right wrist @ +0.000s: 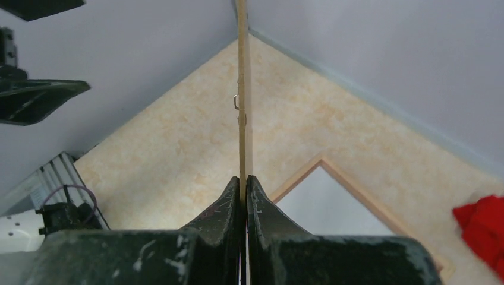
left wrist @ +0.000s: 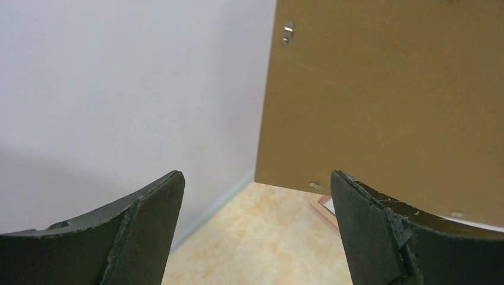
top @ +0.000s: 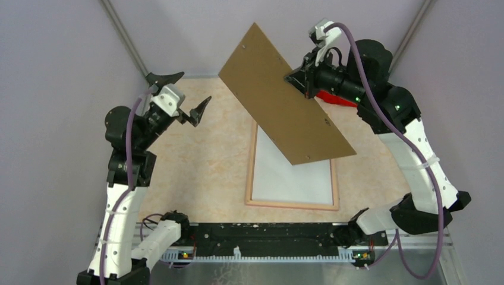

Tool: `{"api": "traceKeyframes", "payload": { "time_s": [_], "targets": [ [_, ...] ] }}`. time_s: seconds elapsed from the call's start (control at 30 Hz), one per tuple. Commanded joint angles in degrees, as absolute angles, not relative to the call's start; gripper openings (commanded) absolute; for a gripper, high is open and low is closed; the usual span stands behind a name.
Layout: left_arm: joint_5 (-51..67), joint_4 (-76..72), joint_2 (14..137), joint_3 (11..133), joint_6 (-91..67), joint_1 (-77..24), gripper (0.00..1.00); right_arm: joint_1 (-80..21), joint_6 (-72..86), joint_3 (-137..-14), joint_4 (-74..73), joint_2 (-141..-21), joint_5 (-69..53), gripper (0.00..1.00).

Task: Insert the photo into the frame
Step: Turn over the photo frame item at the center of the board.

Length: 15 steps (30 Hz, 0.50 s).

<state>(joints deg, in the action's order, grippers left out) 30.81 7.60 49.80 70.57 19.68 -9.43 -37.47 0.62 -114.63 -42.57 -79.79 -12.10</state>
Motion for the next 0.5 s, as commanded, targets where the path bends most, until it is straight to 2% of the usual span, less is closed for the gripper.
{"api": "traceKeyframes", "payload": {
  "time_s": [0.0,0.23,0.47],
  "targets": [
    [30.9,15.6,54.8,74.4,13.2,-9.3,0.99,-25.1,24.5,-106.2,-31.1,-77.0,-27.6,0.00],
    [30.3,18.9,57.8,72.1,16.7,-7.3,0.99,-9.0,46.4,-83.0,-15.8,-70.9,-37.3,0.00],
    [30.2,21.3,59.7,66.4,20.9,-6.8,0.99,3.1,62.2,-57.7,5.7,-61.2,-39.7,0.00]
  ]
}}
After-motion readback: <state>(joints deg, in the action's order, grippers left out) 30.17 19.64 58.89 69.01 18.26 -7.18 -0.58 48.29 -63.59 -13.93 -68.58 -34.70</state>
